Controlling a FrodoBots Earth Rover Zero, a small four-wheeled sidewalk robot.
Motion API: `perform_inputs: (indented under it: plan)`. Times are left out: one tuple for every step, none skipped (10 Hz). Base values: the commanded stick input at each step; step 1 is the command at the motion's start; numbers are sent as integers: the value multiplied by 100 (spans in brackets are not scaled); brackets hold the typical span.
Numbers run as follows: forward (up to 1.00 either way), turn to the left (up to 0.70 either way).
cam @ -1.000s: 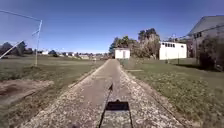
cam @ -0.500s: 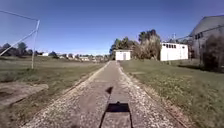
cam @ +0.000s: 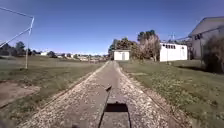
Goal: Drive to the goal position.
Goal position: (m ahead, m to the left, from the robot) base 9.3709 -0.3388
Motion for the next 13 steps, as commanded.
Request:
perform_inputs:
  plan:
    - [70, 0]
    - [70, 0]
    - [70, 0]
    - [70, 0]
    - [70, 0]
    - [70, 0]
    - [70, 0]
    - [70, 0]
    - [70, 0]
    - [70, 0]
    - [70, 0]
    - [70, 0]
    - [70, 0]
